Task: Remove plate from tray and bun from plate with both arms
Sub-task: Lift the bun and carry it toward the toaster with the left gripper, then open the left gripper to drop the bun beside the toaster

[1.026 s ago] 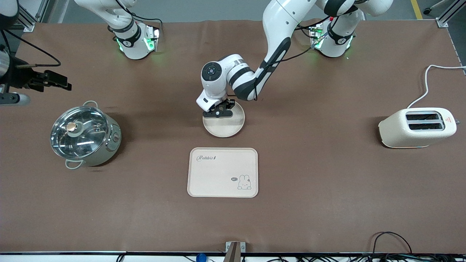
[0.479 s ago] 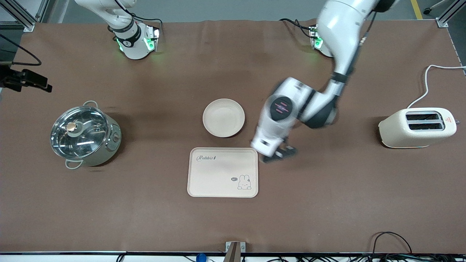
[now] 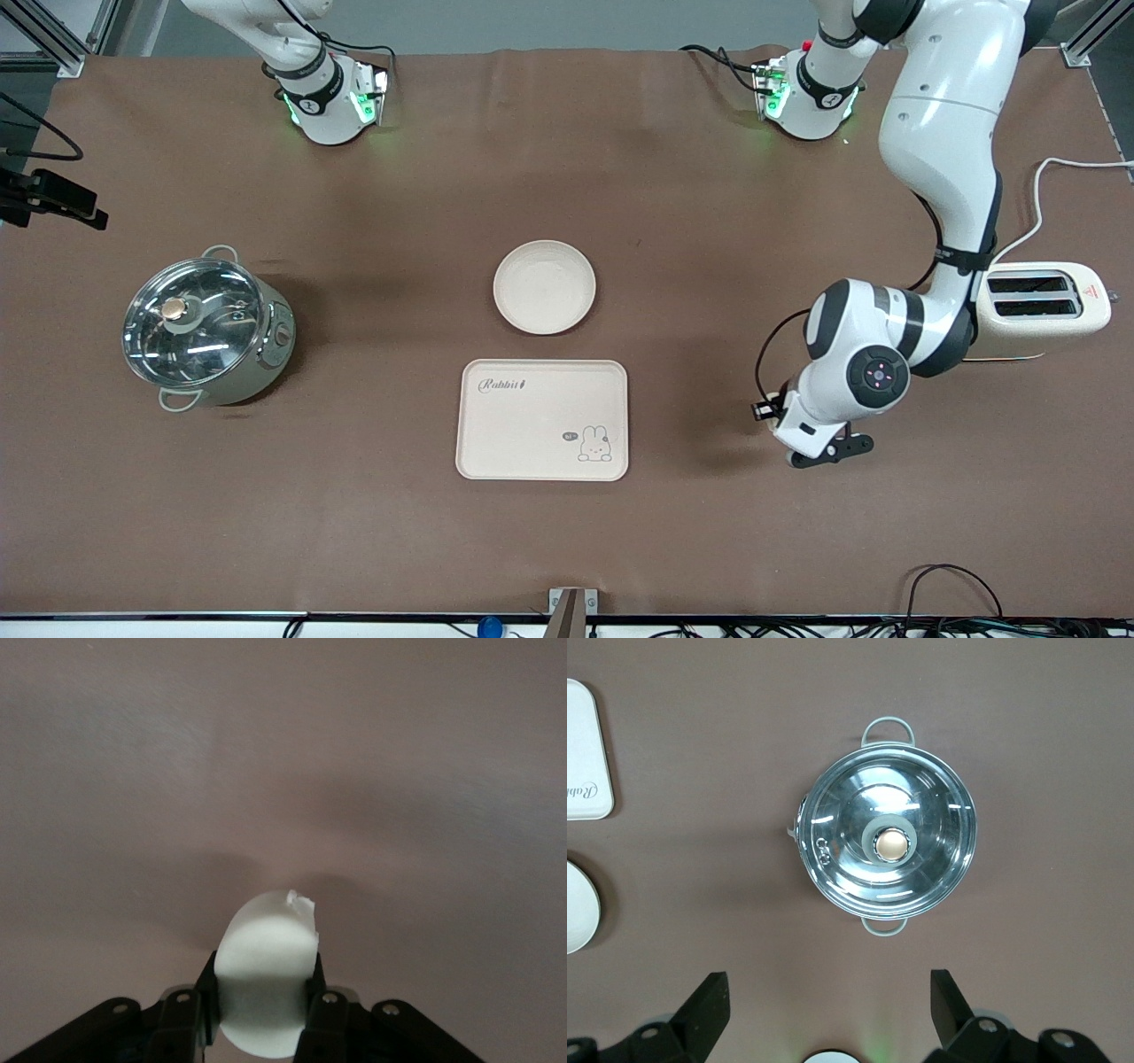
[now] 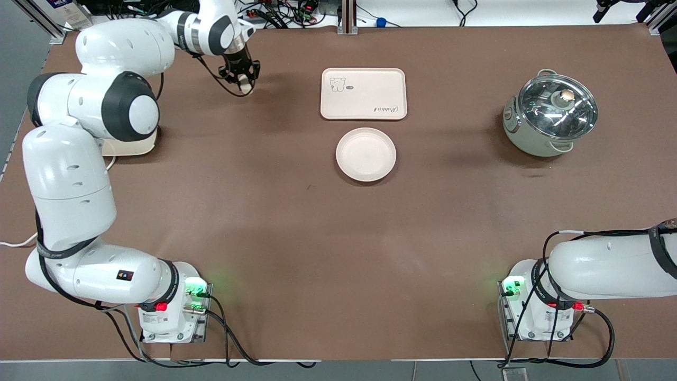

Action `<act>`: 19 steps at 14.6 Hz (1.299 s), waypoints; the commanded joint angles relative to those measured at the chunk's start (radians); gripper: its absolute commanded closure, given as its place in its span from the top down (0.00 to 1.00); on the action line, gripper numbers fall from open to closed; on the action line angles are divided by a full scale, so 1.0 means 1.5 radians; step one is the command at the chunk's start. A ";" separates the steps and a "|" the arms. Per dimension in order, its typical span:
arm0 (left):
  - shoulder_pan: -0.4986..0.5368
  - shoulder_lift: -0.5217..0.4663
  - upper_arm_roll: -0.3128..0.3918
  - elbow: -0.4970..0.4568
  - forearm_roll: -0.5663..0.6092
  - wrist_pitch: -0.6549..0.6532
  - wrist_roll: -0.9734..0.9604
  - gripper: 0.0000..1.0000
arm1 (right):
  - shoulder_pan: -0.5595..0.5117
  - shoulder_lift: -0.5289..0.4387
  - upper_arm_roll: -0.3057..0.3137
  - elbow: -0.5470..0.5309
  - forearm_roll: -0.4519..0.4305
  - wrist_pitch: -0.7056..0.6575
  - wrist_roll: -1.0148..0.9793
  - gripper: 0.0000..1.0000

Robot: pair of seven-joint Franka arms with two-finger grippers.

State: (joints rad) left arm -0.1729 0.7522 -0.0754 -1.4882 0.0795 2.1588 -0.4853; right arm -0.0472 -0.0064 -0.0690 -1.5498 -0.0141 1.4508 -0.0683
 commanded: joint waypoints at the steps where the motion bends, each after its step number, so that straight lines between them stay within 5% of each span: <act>1: 0.039 0.012 -0.008 0.002 0.053 0.007 0.008 0.71 | -0.026 0.010 0.001 0.014 -0.005 -0.006 -0.008 1.00; 2: 0.041 0.009 -0.008 0.002 0.050 0.007 0.010 1.00 | -0.029 0.009 0.001 0.019 -0.005 -0.004 -0.012 1.00; 6: 0.043 -0.029 -0.013 0.003 0.049 -0.011 0.007 1.00 | -0.025 0.013 0.002 0.048 -0.006 -0.005 -0.013 1.00; 9: 0.044 -0.131 -0.016 0.003 0.050 -0.081 0.015 1.00 | -0.019 0.005 0.005 0.009 -0.009 0.005 -0.012 1.00; 12: 0.045 -0.240 -0.014 0.003 0.049 -0.140 0.051 1.00 | -0.017 -0.058 0.006 -0.114 -0.009 0.080 -0.011 1.00; 19: 0.045 -0.467 -0.016 -0.002 0.040 -0.364 0.241 1.00 | 0.000 -0.047 0.006 -0.084 -0.007 0.103 -0.005 1.00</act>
State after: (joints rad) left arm -0.1083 0.1332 -0.0951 -1.4441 0.1376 1.6578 -0.1900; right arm -0.0634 -0.0482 -0.0610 -1.6842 -0.0148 1.6097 -0.0776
